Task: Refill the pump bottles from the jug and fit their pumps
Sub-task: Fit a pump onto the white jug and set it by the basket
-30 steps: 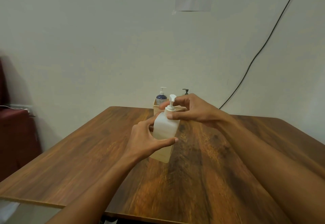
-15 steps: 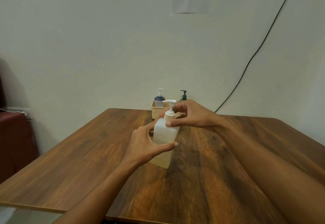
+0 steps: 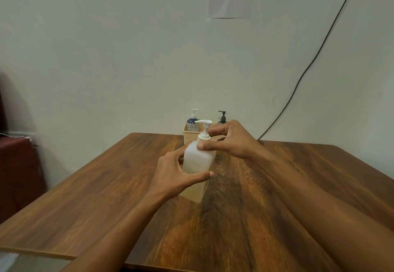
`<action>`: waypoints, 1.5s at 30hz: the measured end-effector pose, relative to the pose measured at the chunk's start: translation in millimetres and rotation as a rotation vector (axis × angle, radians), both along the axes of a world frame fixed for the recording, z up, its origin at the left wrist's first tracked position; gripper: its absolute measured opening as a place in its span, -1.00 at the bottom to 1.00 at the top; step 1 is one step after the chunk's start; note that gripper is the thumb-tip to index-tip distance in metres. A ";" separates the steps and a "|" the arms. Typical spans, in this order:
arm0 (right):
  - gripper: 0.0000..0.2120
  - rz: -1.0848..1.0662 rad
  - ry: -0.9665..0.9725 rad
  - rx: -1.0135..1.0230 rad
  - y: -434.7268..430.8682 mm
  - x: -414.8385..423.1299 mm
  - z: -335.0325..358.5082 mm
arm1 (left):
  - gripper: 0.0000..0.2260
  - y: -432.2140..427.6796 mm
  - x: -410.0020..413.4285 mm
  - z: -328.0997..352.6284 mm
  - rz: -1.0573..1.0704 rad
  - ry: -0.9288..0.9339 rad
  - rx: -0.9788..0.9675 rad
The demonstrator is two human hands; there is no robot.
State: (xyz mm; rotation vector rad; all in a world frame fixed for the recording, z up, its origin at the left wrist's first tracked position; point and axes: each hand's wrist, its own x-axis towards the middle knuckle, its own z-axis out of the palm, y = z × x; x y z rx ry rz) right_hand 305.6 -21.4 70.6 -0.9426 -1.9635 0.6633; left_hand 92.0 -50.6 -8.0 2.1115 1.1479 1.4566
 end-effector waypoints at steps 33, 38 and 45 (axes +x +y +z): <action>-0.41 -0.276 0.079 0.051 4.1 24.0 9.8 | -0.27 49.6 39.9 48.5 0.075 -0.049 0.037; -0.44 -0.331 0.091 0.050 32.2 54.4 12.6 | -0.31 86.3 75.8 56.9 0.035 -0.032 0.027; -0.45 -0.434 0.053 0.020 78.7 111.9 5.8 | -0.35 155.6 134.9 53.7 -0.102 0.026 -0.096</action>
